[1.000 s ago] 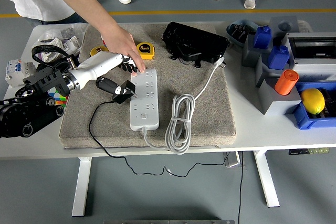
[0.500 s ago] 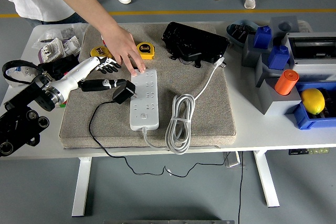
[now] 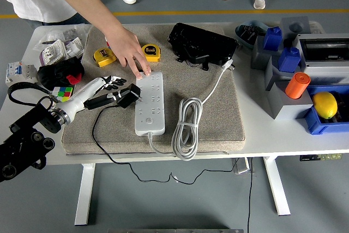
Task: Put the plug near the board,insert it into the board,press the button,pull the plug out
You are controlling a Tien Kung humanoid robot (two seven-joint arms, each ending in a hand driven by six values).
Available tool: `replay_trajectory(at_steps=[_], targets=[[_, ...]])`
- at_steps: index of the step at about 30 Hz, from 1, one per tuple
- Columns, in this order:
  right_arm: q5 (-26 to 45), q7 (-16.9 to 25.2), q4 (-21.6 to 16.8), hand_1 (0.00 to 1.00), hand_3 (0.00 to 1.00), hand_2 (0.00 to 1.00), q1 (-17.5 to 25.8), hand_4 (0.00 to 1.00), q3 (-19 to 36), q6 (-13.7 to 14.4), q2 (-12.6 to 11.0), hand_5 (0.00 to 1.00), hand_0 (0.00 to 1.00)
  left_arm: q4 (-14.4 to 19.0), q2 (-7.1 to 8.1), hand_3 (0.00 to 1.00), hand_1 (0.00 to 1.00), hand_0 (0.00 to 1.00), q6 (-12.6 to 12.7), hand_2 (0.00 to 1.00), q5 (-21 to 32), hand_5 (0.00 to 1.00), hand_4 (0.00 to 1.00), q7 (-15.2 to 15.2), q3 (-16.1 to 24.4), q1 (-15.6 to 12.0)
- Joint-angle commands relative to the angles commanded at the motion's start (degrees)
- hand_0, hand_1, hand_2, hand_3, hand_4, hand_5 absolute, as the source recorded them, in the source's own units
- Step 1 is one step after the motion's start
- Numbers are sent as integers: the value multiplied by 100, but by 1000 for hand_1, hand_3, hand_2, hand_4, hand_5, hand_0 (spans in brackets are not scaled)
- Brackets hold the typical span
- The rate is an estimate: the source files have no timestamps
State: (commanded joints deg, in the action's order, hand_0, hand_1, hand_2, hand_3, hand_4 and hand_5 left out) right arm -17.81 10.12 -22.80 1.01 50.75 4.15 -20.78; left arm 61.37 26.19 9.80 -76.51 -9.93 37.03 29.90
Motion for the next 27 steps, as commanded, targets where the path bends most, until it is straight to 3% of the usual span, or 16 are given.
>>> replay_trajectory(at_steps=[10,27], targets=[[0,28,0,719,602,709,18,998,27,16,7,617,721,117,5,792,803,775,21,786,-41,998,998,-36,-66,-86],[2,38,0,719,602,708,2,998,35,22,14,617,718,280,-36,777,793,769,69,780,-206,998,998,-25,-270,-3]])
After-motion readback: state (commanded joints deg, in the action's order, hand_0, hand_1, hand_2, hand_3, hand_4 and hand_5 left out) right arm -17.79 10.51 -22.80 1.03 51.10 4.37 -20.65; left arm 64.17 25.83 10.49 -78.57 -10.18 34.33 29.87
